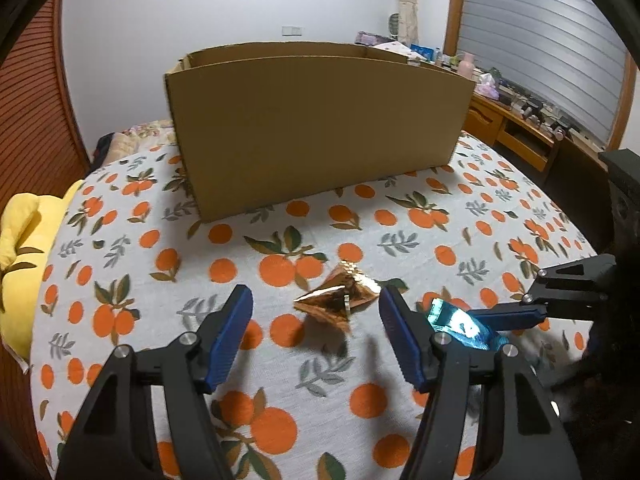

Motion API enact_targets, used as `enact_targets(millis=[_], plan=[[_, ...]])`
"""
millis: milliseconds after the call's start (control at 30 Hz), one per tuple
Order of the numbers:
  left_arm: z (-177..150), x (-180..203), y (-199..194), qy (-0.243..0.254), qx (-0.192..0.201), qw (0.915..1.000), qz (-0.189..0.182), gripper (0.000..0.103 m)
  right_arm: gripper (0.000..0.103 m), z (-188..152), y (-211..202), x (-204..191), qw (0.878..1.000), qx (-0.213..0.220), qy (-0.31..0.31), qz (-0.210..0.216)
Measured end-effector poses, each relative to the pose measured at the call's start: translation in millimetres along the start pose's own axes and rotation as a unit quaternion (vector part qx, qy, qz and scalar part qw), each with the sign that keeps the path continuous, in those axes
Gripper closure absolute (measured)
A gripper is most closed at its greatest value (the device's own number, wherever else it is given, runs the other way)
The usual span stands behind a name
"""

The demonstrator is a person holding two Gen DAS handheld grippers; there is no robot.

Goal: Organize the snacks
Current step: 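Close the left tool on the copper foil candy while the right tool grasps the blue foil candy, then lift both held candies and carry them over the open box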

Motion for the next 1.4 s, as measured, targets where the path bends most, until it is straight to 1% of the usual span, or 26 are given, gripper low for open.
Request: enact_targets(millis=[33,167,333,367,400,533,600,733,900,1067,1200,1233,1300,1400], plan=[[1,2,1,0.002,0.000,1.0000,-0.004,0.038,0.078,0,0,2,1.000,0.001,-0.002,-0.005],[3,8,6,0.013,-0.007,0.9999,-0.008,0.040,0.079,0,-4,10,1.000,0.008,0.004,-0.008],[6,12,13,0.021,-0.019,0.9995,-0.012,0.041,0.079,3,-8,27,0.999,0.026,0.014,-0.035],[7,12,14,0.021,-0.021,0.9995,-0.012,0.041,0.079,3,-8,31,0.999,0.025,0.021,-0.033],[7,12,16,0.020,-0.023,0.9994,-0.013,0.041,0.079,4,-10,35,0.999,0.025,0.032,-0.021],[7,13,22,0.019,-0.033,0.9991,-0.021,0.041,0.079,6,-11,40,0.999,0.031,0.029,-0.032],[9,14,24,0.022,-0.036,0.9988,-0.026,0.044,0.079,7,-11,41,0.998,0.031,0.036,-0.029],[14,14,26,0.032,-0.042,0.9984,-0.021,0.051,0.079,7,-12,44,0.998,0.033,0.043,-0.024],[16,13,26,0.035,-0.044,0.9982,-0.021,0.051,0.079,7,-15,49,0.997,0.038,0.057,-0.018],[9,10,31,0.033,-0.055,0.9977,-0.020,0.051,0.079,6,-15,49,0.997,0.040,0.059,-0.020],[8,11,32,0.037,-0.050,0.9979,-0.018,0.060,0.079,6,-15,48,0.997,0.041,0.058,-0.020],[9,11,31,0.038,-0.048,0.9979,-0.019,0.063,0.079,7,-14,48,0.997,0.041,0.059,-0.020],[9,11,31,0.036,-0.045,0.9981,-0.023,0.075,0.079,7,-14,49,0.997,0.042,0.061,-0.019],[8,13,28,0.037,-0.040,0.9983,-0.020,0.080,0.079,7,-14,49,0.997,0.042,0.062,-0.020]])
Point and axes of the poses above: each gripper's, at about its wrist camera, not at the fingertips, and y roughly the way its jaws point, x to its right, z to its top, the point moved 4 cm from there along y, roughly the way its jaws point, and after that the axes turned 13 degrees about y, right-handed, at the moved point
